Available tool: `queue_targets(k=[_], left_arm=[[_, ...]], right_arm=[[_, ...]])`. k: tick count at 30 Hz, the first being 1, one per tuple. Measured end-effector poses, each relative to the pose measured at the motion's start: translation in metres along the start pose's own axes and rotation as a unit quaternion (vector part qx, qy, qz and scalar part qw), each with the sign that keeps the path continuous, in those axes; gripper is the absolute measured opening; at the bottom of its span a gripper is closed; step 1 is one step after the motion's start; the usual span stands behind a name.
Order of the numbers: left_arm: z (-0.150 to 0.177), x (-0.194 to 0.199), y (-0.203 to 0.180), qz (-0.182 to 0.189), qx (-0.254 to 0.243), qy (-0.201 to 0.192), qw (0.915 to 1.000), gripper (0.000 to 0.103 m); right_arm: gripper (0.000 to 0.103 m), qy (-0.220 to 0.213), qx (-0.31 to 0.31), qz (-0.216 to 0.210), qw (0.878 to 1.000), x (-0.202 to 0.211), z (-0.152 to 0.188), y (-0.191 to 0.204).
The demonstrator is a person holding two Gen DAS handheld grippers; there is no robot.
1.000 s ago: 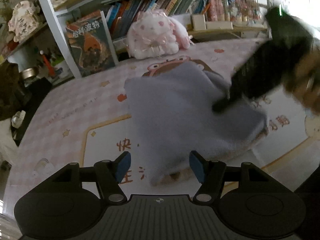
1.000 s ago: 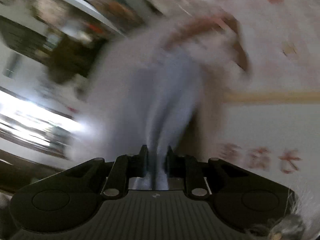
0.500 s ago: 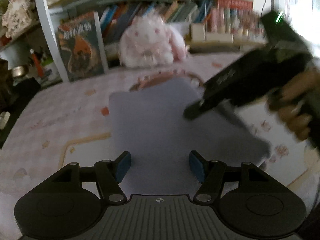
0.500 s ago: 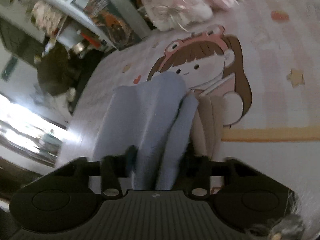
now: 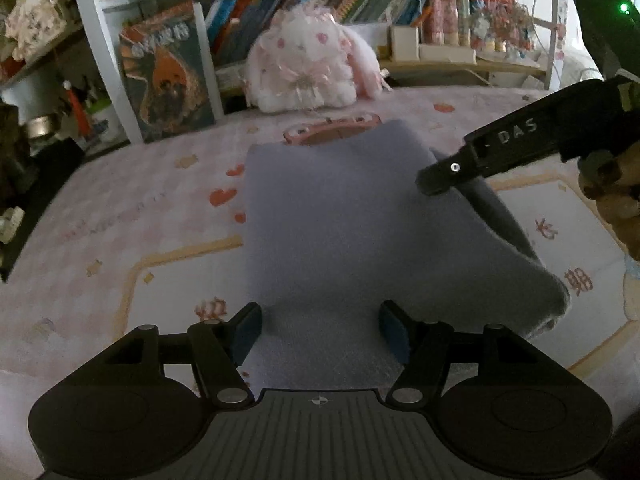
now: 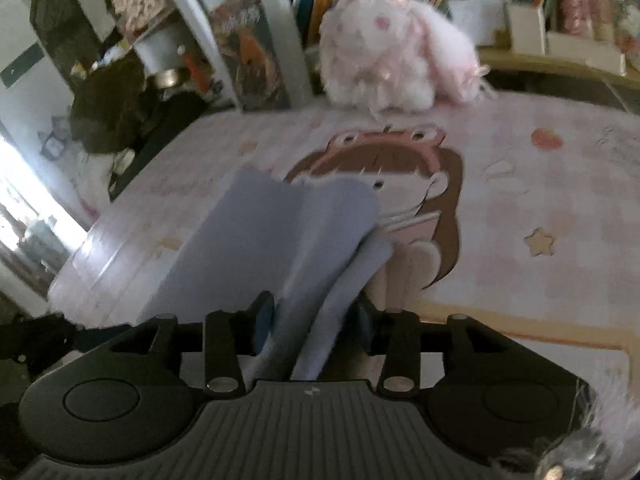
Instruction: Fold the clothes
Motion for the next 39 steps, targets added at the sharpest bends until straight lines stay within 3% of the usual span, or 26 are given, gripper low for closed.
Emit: queue_targets(k=[3,7,10,13,14,18,24,29,36,39], left_arm=[[-0.007,0.001,0.001,0.006,0.006,-0.013,0.9999,0.066],[-0.017,0.002,0.002,0.013,0.015,-0.031,0.9993,0.066],[-0.009,-0.010,-0.001,0.001,-0.006,-0.009,0.9999,0.067],[-0.009,-0.011,0.009,0.011,0.016,-0.007,0.9998,0.067],[-0.010,-0.011,0.013,0.015,0.027,-0.008,0.9995,0.067],[-0.012,-0.009,0.030,0.034,0.068,-0.012,0.9970,0.075],[-0.016,-0.006,0.055,0.062,0.130,-0.018,0.9894,0.078],[-0.008,-0.017,0.073,0.120,0.202,-0.013,0.9719,0.078],[0.002,-0.034,0.097,0.203,0.299,-0.004,0.9324,0.078],[0.002,-0.041,0.098,0.225,0.318,-0.001,0.9210,0.078]], right_arm=[[0.039,0.014,-0.028,-0.011,0.999,-0.001,0.001,-0.007],[0.038,0.017,-0.012,0.001,1.000,-0.006,0.001,-0.003],[0.039,0.011,0.015,0.018,1.000,-0.004,0.002,0.003],[0.056,0.004,0.026,0.032,0.999,0.005,0.003,0.003],[0.069,0.008,0.023,0.031,0.999,0.008,0.004,0.002],[0.076,0.051,-0.011,0.006,0.999,0.013,0.015,-0.006],[0.076,0.117,-0.098,-0.017,0.988,0.014,0.041,-0.016],[0.076,0.127,-0.135,-0.011,0.983,0.017,0.051,-0.016],[0.076,0.137,-0.173,-0.007,0.975,0.013,0.059,-0.006],[0.071,0.134,-0.177,-0.002,0.975,0.010,0.058,0.000]])
Point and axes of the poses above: each gripper's, at about its wrist camera, not at the fingertips, and x roughly against the way its jaws point, y to its left, z to its underside, the point moved 8 cm from there along -x, roughly the way its jaws point, and after that the axes turned 14 degrees about z, right-handed, at the moved point
